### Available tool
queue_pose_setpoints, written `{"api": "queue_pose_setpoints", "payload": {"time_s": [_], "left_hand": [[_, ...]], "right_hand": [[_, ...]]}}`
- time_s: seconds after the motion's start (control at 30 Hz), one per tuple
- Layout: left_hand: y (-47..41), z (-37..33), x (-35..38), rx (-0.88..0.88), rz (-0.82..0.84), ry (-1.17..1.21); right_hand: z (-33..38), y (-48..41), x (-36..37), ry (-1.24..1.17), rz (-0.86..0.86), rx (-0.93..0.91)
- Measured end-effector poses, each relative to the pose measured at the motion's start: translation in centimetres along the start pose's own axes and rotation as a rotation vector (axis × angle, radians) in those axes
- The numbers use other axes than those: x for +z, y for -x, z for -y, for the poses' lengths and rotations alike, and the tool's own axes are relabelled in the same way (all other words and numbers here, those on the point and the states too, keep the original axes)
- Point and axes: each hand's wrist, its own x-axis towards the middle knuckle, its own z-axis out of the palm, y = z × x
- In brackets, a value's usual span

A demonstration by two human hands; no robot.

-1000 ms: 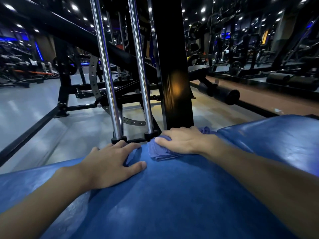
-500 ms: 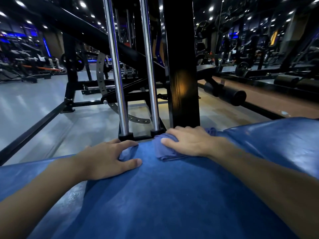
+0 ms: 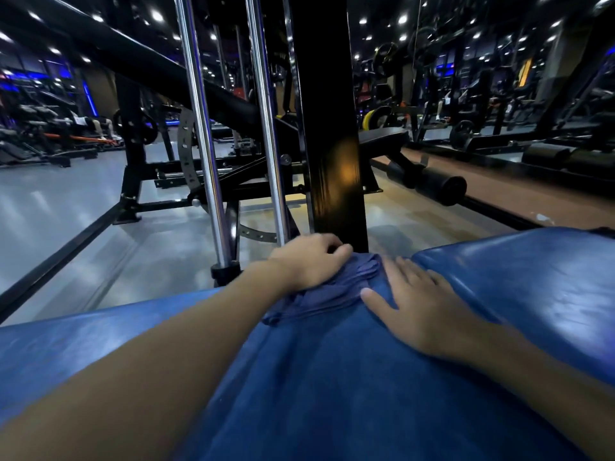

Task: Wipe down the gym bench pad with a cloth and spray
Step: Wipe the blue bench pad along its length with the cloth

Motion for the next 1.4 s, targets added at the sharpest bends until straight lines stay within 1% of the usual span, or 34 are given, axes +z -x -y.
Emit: {"api": "queue_pose_setpoints", "payload": {"time_s": [0.07, 0.1, 0.17, 0.27, 0.37, 0.53, 0.63, 0.8, 0.9, 1.03, 1.1, 1.17, 1.3, 1.4], "left_hand": [[-0.7, -0.1, 1.5, -0.047, 0.086, -0.070], [-0.7, 0.1, 1.9, -0.055, 0.099, -0.101], [-0.5, 0.9, 1.8, -0.050, 0.106, -0.122], [0.3, 2.0, 1.2, -0.050, 0.128, -0.125], [1.4, 3.2, 0.7, -0.061, 0.135, -0.138], [3.9, 6.3, -1.0, -0.120, 0.161, -0.172], [3.2, 5.0, -0.8, -0.130, 0.194, -0.150], [1.5, 2.4, 0.5, -0.112, 0.171, -0.209], [2.1, 3.2, 0.2, -0.081, 0.167, -0.205], [3.6, 4.6, -0.1, -0.062, 0.168, -0.227], [4.4, 5.5, -0.5, -0.079, 0.159, -0.223], [5.2, 6.6, -0.9, -0.089, 0.148, -0.222], [7.0, 9.0, -2.1, -0.101, 0.136, -0.215], [7.4, 9.4, -2.3, -0.099, 0.125, -0.235]], "right_hand": [[0.0, 0.3, 0.1, -0.030, -0.041, -0.004], [0.1, 0.2, 0.2, -0.008, -0.048, -0.016], [0.1, -0.1, 0.3, 0.043, -0.044, -0.038], [0.1, -0.1, 0.4, 0.071, -0.019, -0.047], [-0.1, -0.2, 0.5, 0.088, -0.028, -0.049], [0.0, -0.2, 0.8, 0.092, -0.028, -0.053], [0.3, -0.4, 1.0, 0.125, -0.018, -0.036], [0.5, -0.3, 0.8, 0.139, -0.011, -0.028], [0.6, -0.2, 0.6, 0.129, -0.014, -0.027], [1.6, 0.2, 0.0, 0.147, -0.073, -0.055], [2.8, 0.2, -0.2, 0.053, -0.048, -0.067], [4.1, 0.1, 0.1, 0.012, -0.012, -0.094], [5.6, 0.2, 1.5, 0.079, 0.052, -0.170], [5.7, 0.2, 1.8, 0.133, 0.049, -0.169]]}}
